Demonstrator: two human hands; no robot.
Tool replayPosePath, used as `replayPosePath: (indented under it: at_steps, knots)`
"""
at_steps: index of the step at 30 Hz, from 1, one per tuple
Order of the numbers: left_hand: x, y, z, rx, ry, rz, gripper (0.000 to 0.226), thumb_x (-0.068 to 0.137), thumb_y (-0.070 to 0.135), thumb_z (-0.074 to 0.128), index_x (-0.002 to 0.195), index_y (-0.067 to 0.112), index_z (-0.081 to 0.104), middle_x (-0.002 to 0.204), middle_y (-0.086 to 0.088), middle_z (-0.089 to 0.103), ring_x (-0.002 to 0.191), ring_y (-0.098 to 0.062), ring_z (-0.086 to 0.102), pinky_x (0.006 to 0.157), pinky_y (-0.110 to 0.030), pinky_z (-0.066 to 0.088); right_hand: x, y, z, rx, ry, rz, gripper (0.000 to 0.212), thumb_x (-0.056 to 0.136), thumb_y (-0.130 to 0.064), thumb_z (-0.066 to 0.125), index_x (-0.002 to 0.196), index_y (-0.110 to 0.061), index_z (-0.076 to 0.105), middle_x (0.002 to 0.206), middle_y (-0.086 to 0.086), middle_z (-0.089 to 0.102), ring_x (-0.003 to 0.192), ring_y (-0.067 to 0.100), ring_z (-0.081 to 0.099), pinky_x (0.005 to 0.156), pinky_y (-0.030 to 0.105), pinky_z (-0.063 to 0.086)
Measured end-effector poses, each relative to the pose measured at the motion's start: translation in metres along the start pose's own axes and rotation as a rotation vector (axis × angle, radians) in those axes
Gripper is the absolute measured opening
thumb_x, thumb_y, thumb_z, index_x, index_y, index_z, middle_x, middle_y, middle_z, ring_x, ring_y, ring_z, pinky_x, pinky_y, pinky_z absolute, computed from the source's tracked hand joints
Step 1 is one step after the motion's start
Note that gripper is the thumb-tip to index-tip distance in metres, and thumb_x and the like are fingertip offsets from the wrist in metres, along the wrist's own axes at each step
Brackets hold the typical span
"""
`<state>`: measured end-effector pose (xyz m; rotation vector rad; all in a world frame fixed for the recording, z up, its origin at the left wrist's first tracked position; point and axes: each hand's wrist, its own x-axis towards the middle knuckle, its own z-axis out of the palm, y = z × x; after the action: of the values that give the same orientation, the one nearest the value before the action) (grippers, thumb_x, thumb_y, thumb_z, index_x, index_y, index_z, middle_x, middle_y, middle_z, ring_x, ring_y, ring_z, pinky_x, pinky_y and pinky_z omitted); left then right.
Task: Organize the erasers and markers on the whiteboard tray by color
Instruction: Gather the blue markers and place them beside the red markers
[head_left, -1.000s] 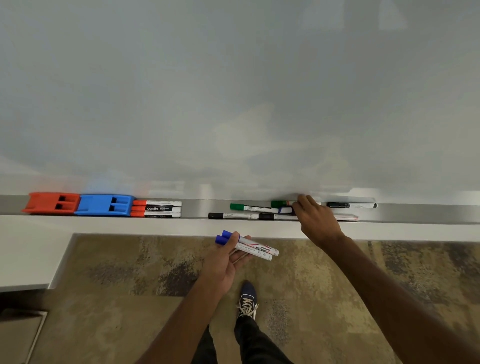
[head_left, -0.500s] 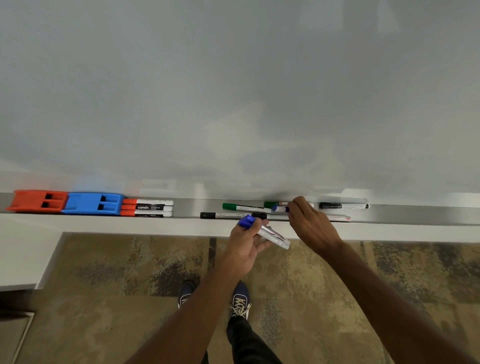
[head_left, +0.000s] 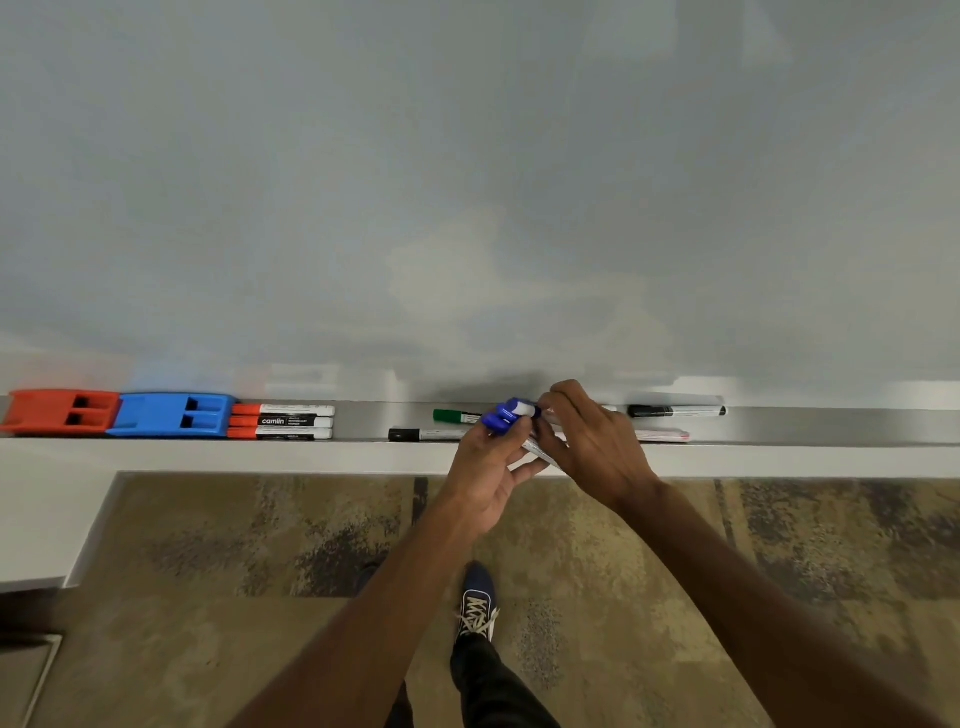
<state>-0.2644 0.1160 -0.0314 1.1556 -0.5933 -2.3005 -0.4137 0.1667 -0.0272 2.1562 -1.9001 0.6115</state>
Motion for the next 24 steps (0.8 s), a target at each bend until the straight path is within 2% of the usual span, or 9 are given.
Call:
replayPosePath:
  at_steps: [3, 7, 10, 14, 17, 20, 24]
  knots:
    - [-0.005, 0.006, -0.005, -0.025, 0.028, 0.025, 0.035, 0.09, 0.01, 0.065, 0.123, 0.003, 0.058, 0.119, -0.023, 0.068, 0.109, -0.036, 0.067, 0.087, -0.052, 0.056, 0.007, -0.005, -0.005, 0.083, -0.104, 0.071, 0.011, 0.097, -0.024, 0.055, 0.097, -0.015, 0.061, 0.089, -0.001, 0.063, 0.054, 0.018, 0.055, 0.039, 0.026, 0.038]
    - [-0.014, 0.013, -0.018, -0.02, 0.091, 0.064, 0.05, 0.079, 0.02, 0.073, 0.123, 0.003, 0.057, 0.115, -0.023, 0.069, 0.105, -0.035, 0.069, 0.082, -0.049, 0.058, 0.016, -0.02, -0.009, 0.158, -0.184, 0.087, 0.022, 0.098, -0.027, 0.046, 0.099, -0.017, 0.066, 0.089, 0.0, 0.065, 0.055, 0.02, 0.058, 0.048, 0.022, 0.03]
    - [-0.018, 0.015, -0.031, -0.003, 0.204, 0.083, 0.044, 0.086, 0.016, 0.071, 0.125, 0.005, 0.056, 0.113, -0.022, 0.07, 0.101, -0.035, 0.071, 0.079, -0.049, 0.059, 0.019, -0.034, -0.002, 0.245, -0.237, 0.08, 0.02, 0.096, -0.02, 0.049, 0.103, -0.015, 0.067, 0.097, 0.002, 0.065, 0.065, 0.023, 0.061, 0.049, 0.025, 0.037]
    - [-0.022, 0.019, -0.054, -0.031, 0.308, 0.092, 0.041, 0.088, 0.018, 0.069, 0.125, 0.005, 0.057, 0.112, -0.02, 0.071, 0.097, -0.034, 0.072, 0.075, -0.044, 0.061, 0.027, -0.054, 0.013, 0.353, -0.304, 0.073, 0.022, 0.098, -0.017, 0.05, 0.112, -0.015, 0.067, 0.107, 0.003, 0.065, 0.082, 0.023, 0.063, 0.06, 0.038, 0.051]
    - [-0.027, 0.023, -0.071, -0.064, 0.337, 0.081, 0.039, 0.089, 0.021, 0.068, 0.123, 0.007, 0.059, 0.115, -0.02, 0.07, 0.1, -0.034, 0.07, 0.076, -0.042, 0.06, 0.037, -0.066, 0.025, 0.455, -0.284, 0.128, 0.02, 0.098, -0.018, 0.054, 0.111, -0.016, 0.07, 0.104, 0.001, 0.066, 0.083, 0.019, 0.062, 0.066, 0.033, 0.051]
    - [-0.033, 0.029, -0.087, -0.084, 0.381, 0.089, 0.039, 0.088, 0.021, 0.068, 0.122, 0.004, 0.059, 0.115, -0.023, 0.069, 0.101, -0.036, 0.069, 0.078, -0.042, 0.06, 0.046, -0.068, 0.041, 0.402, -0.312, 0.223, 0.017, 0.096, -0.016, 0.057, 0.106, -0.015, 0.071, 0.101, 0.002, 0.064, 0.078, 0.021, 0.063, 0.064, 0.035, 0.052]
    - [-0.043, 0.035, -0.107, -0.092, 0.431, 0.091, 0.043, 0.089, 0.018, 0.067, 0.125, -0.001, 0.055, 0.113, -0.024, 0.069, 0.101, -0.037, 0.069, 0.077, -0.041, 0.06, 0.055, -0.065, 0.059, 0.186, -0.531, 0.163, 0.015, 0.093, -0.017, 0.06, 0.106, -0.017, 0.069, 0.106, 0.001, 0.058, 0.079, 0.025, 0.064, 0.068, 0.037, 0.053]
